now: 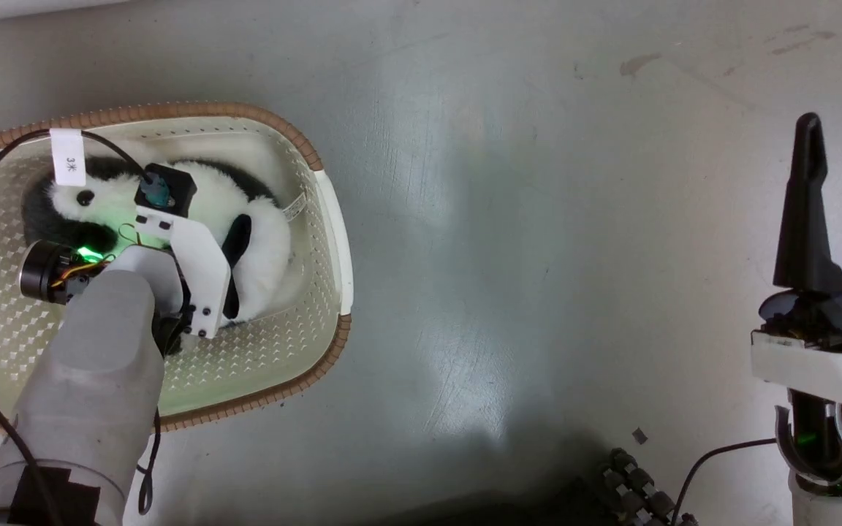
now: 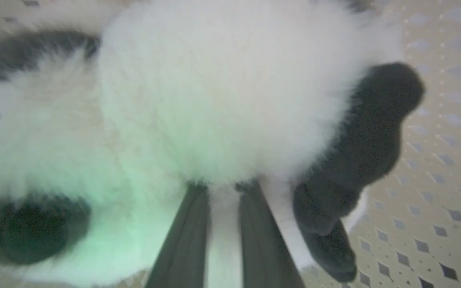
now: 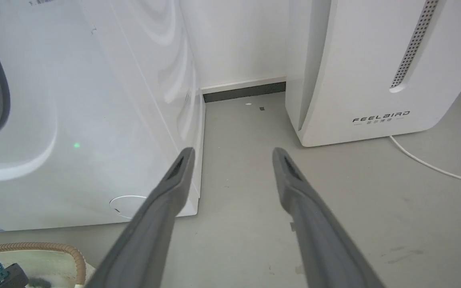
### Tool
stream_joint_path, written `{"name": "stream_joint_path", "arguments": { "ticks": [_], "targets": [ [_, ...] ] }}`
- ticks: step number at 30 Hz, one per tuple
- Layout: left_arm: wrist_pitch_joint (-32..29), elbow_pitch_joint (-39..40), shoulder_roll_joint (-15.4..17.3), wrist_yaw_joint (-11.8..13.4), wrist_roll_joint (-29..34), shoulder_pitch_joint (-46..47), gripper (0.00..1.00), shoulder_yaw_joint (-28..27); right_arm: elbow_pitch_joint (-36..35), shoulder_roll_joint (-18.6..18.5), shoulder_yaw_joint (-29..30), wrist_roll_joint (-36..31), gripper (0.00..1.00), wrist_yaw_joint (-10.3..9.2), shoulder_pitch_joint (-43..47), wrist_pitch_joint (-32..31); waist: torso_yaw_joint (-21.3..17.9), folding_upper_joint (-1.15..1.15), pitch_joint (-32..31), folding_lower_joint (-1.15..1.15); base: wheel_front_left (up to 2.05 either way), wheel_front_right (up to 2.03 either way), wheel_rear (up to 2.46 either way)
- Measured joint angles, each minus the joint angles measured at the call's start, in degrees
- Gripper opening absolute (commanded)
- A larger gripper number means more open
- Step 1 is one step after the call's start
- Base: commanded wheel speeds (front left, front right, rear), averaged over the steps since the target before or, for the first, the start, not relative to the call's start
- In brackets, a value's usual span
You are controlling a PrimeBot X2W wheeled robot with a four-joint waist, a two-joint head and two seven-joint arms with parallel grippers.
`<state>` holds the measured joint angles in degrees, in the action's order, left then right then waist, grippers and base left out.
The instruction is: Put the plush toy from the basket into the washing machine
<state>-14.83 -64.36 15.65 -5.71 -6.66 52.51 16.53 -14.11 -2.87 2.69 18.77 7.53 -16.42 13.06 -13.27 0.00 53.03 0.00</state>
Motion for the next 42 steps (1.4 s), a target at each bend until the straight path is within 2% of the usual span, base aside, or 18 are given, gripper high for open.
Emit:
{"name": "stream_joint_path", "arguments": {
  "ticks": [9,13,18,27,35,40,42],
  "targets": [
    [3.6,-6.1,-1.1,0.1,-1.5,0.1,0.00,1.7,2.4,0.0,-0.8,0.4,1.00,0.00,0.0,1.2,0.8,0.00,-4.2,0.01,0.00,0.00,0.00],
    [4.5,-8.5,-2.2,-0.1,-2.7,-1.5,0.00,2.6,4.0,0.0,-0.8,-0.1,1.00,0.00,0.5,1.5,1.6,0.00,-7.7,0.00,0.00,0.00,0.00],
    [8.6,-9.6,-4.3,-0.6,-3.7,-6.0,0.00,3.4,5.5,0.0,-0.6,-1.8,1.00,0.00,3.3,1.7,3.0,0.00,-13.9,0.00,0.00,0.00,0.00],
    [17.0,-9.6,-7.6,-1.5,-4.9,-11.2,0.00,5.2,7.3,0.0,-0.4,-4.3,1.00,0.00,9.5,1.7,6.8,0.00,-26.0,0.00,0.00,0.00,0.00],
    [26.0,-9.0,-8.8,-1.5,-6.9,-15.7,0.00,6.4,8.3,0.0,0.0,-5.7,1.00,0.00,15.3,1.7,10.6,0.00,-36.4,-0.01,0.00,0.00,0.00],
    [28.5,-6.9,-8.9,-1.5,-7.5,-16.9,0.00,6.4,8.3,0.0,0.4,-6.1,1.00,0.00,16.9,1.7,12.1,0.00,-40.0,-0.01,0.00,0.00,0.00],
    [29.1,-4.0,-8.9,-0.7,-7.6,-17.6,0.00,6.4,8.4,0.0,0.7,-6.1,1.00,0.00,18.0,1.7,13.3,0.00,-42.2,-0.01,0.00,0.00,0.00]
  ]
}}
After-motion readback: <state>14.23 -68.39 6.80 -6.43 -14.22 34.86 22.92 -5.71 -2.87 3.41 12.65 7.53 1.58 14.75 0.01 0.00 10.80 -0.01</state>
